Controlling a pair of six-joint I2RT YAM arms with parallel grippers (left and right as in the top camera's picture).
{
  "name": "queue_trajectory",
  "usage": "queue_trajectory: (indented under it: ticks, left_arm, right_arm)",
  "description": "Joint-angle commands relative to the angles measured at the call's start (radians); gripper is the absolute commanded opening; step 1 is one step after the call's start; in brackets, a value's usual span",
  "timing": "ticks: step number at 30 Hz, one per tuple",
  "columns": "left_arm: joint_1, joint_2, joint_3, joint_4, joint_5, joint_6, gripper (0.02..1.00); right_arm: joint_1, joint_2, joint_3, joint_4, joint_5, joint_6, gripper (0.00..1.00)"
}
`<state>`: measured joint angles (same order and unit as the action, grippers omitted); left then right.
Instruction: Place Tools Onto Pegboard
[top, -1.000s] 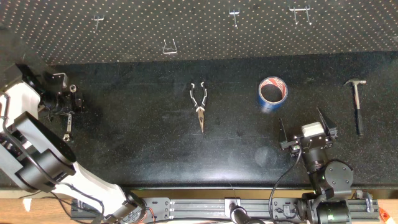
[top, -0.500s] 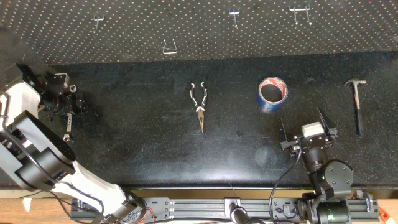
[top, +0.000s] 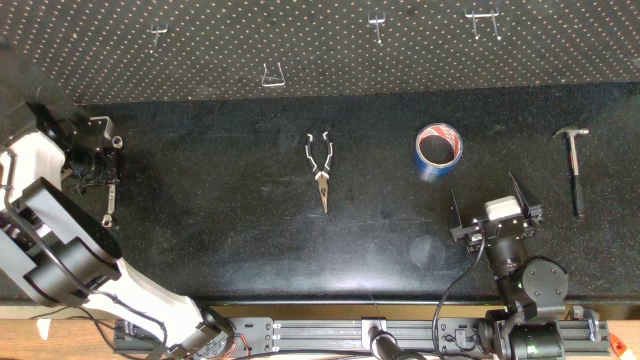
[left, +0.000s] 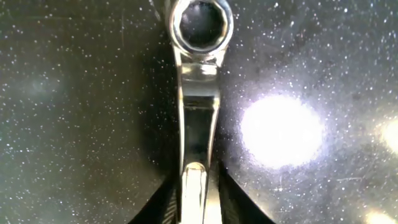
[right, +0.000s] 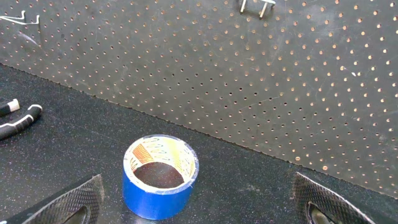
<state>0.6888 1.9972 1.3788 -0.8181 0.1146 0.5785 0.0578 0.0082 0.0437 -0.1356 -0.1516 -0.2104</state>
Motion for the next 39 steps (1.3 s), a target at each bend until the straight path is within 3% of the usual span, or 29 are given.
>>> queue_trajectory:
  ticks: [1, 2, 3, 12, 18, 20, 24, 27, 39]
  left_arm:
    - [0.004, 0.024, 0.019, -0.001, 0.022, -0.005, 0.13]
    - [0.004, 0.024, 0.019, -0.002, 0.022, -0.005, 0.115]
    - [0.004, 0.024, 0.019, -0.002, 0.022, -0.005, 0.027]
    - [0.004, -0.134, -0.018, 0.021, 0.021, -0.05, 0.029]
    - [0.002, -0.726, -0.539, 0.366, 0.0, -0.073, 0.027]
    - [-0.043, -0.89, -0.627, 0.387, 0.014, -0.11, 0.029]
    - [-0.246, -1.033, -0.646, 0.431, 0.012, -0.343, 0.029]
    - [-0.401, -1.005, -0.645, 0.584, -0.055, -0.456, 0.029]
    - [-0.476, -0.821, -0.469, 0.658, -0.05, -0.459, 0.029]
  right_arm:
    - [-0.006, -0.006, -0.006, -0.002, 0.009, 0.019, 0.974]
    - [-0.006, -0.006, -0.006, -0.002, 0.009, 0.019, 0.976]
    - [-0.006, -0.006, -0.006, -0.002, 0.009, 0.018, 0.976]
    - [-0.006, -0.006, -0.006, -0.002, 0.009, 0.019, 0.976]
    - [-0.006, -0.006, -0.006, -0.002, 0.009, 0.019, 0.976]
    - [-0.006, -0.006, -0.006, -0.002, 0.009, 0.019, 0.976]
    - [-0.006, -0.006, -0.006, -0.002, 0.009, 0.019, 0.976]
    - [-0.006, -0.006, -0.006, -0.002, 0.009, 0.018, 0.976]
    - [-0.006, -0.006, -0.006, -0.002, 0.009, 0.018, 0.976]
